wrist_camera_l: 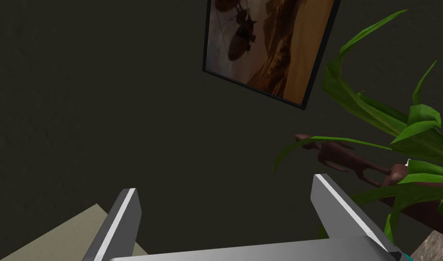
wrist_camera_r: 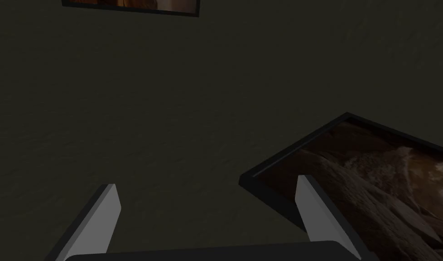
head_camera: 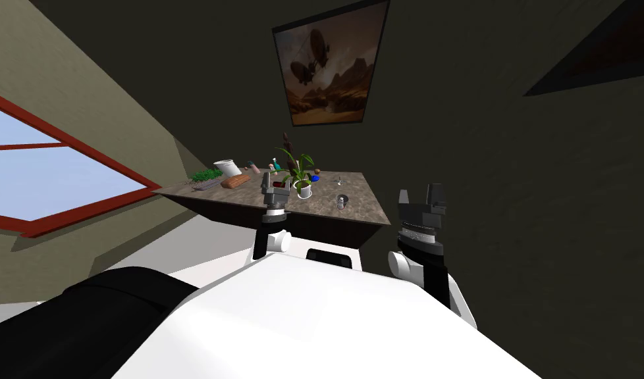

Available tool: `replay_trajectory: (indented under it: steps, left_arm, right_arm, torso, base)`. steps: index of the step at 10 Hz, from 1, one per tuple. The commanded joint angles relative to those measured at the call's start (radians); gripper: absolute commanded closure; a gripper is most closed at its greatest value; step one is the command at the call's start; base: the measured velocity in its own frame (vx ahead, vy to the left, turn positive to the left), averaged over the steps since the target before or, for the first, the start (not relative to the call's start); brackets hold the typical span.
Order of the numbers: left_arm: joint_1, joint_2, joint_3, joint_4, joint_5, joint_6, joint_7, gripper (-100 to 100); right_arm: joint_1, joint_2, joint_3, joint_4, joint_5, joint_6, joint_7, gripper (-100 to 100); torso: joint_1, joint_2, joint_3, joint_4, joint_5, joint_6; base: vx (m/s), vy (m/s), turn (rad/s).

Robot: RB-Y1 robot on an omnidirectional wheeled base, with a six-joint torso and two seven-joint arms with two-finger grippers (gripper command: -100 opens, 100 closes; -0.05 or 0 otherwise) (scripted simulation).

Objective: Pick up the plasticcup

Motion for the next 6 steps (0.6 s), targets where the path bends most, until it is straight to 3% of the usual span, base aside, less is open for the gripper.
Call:
replay_trajectory:
  steps: [1,6]
  left_arm:
    - [0.000,0.000,0.000,0.000,0.000,0.000,0.000,0]
    - [0.000,0.000,0.000,0.000,0.000,0.000,0.000,0]
  right_arm:
    - [-0.001,-0.028,0.004,0.009,0.003,0.002,0.003,-100]
    - [-0.003,-0.171,0.030,0.062,0.023,0.012,0.018,-100]
  torso:
    - [0.000,0.000,0.000,0.000,0.000,0.000]
    - [0.005,0.002,0.001,0.001,0.001,0.000]
  base:
    - [-0.014,0.027,0.046]
    - [-0.033,0.079,0.062]
